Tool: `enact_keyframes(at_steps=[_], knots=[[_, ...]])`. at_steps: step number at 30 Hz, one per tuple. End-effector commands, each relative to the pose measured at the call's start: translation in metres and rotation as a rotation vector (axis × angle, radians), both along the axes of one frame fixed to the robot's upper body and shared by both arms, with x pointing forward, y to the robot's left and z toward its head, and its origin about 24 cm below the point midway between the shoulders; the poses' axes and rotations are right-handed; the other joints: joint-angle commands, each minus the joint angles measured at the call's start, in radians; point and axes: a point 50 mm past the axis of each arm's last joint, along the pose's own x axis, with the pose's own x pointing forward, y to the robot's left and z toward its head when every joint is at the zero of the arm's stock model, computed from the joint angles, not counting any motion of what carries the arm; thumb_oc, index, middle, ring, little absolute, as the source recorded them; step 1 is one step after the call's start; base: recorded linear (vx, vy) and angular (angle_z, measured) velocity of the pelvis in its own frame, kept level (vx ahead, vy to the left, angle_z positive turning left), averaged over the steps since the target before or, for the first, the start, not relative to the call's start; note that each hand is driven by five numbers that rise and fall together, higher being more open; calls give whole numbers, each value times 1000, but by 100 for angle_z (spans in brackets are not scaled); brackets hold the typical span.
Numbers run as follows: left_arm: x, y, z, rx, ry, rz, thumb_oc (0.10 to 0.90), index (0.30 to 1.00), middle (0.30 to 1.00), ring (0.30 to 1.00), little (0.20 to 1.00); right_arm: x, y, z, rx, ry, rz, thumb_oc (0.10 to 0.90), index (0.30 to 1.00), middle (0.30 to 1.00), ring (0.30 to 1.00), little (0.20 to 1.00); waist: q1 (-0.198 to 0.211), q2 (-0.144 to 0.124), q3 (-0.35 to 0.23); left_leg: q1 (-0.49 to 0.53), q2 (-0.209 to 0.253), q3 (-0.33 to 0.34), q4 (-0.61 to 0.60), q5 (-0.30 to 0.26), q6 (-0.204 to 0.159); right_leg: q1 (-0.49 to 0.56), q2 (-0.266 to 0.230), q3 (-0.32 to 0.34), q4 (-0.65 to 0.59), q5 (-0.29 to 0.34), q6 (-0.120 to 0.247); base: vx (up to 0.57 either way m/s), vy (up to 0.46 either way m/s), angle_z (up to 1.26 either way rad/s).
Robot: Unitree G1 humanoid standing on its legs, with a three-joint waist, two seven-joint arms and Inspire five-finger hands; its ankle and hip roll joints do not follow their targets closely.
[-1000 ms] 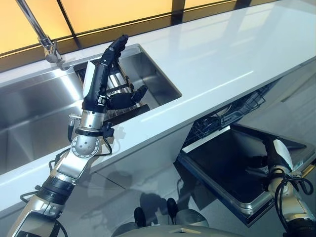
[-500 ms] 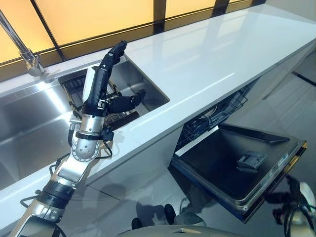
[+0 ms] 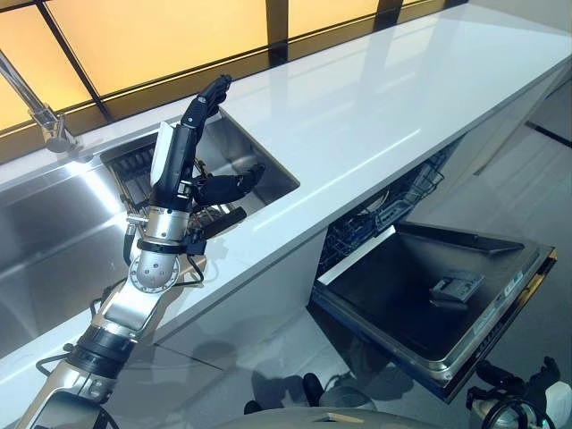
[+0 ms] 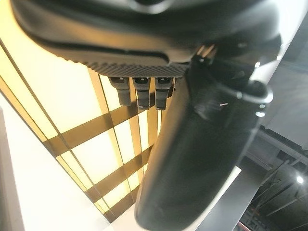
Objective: Pick up plates and place into dishwasher.
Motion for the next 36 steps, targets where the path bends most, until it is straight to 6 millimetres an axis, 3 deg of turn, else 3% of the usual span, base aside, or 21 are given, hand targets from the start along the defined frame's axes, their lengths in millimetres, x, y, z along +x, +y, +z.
enact_keyframes(at_steps=[1,4,9,13,17,21,25,31,33,36], knots=[[2,-12,50,-51,-238,-96,800,900,900,900,900,-13,-41,21,-10,-306,-203,800,900,900,900,900,18,38,-32,18,-41,-29,7,-158,60,26,78,-17,12,-80,28,0,0,0],[2,-11,52,-54,-234,-114,800,900,900,900,900,-23,-46,14,99,-438,-236,800,900,900,900,900,29,40,-34,20,-42,-37,7,-158,58,31,75,-30,9,-81,25,4,-33,5],[6,-8,55,-48,-217,-129,800,900,900,900,900,-8,-28,0,418,-919,-72,800,900,900,900,900,46,38,-41,21,-44,-59,7,-157,57,37,71,-49,6,-85,15,5,-41,6],[9,-7,58,-42,-213,-133,800,900,900,900,900,-12,-9,-17,624,-976,34,800,900,900,900,900,57,31,-49,21,-43,-67,7,-157,54,39,68,-61,6,-89,13,0,-32,6],[10,-8,60,-34,-207,-137,800,900,900,900,900,-11,-7,-19,699,-954,113,800,900,900,900,900,64,25,-52,22,-43,-74,7,-156,51,40,67,-67,6,-90,12,-6,-26,1],[8,-11,60,-25,-203,-151,800,900,900,900,900,3,-2,-15,782,-973,252,800,900,900,900,900,75,21,-49,26,-44,-88,7,-155,51,47,64,-77,6,-91,8,-13,-33,3],[5,-16,59,-17,-208,-181,800,900,900,900,900,40,27,-8,984,-993,557,800,900,900,900,900,95,15,-47,30,-46,-111,7,-153,51,56,60,-95,6,-95,3,-27,-30,8],[4,-17,56,-7,-207,-201,800,900,900,900,900,84,45,23,1120,-1004,889,800,900,900,900,900,111,4,-49,31,-48,-131,7,-144,48,63,57,-110,6,-97,-3,-18,-11,0],[4,-17,56,-7,-206,-200,800,900,900,900,900,86,46,25,1123,-1009,904,800,900,900,900,900,111,3,-49,31,-48,-132,7,-144,48,63,57,-111,6,-97,-3,-9,1,-7],[5,-15,52,-5,-207,-201,800,900,900,900,900,117,54,57,1165,-1026,1113,800,900,900,900,900,122,-5,-48,33,-50,-142,7,-141,47,68,55,-117,6,-97,-5,-23,2,-30]])
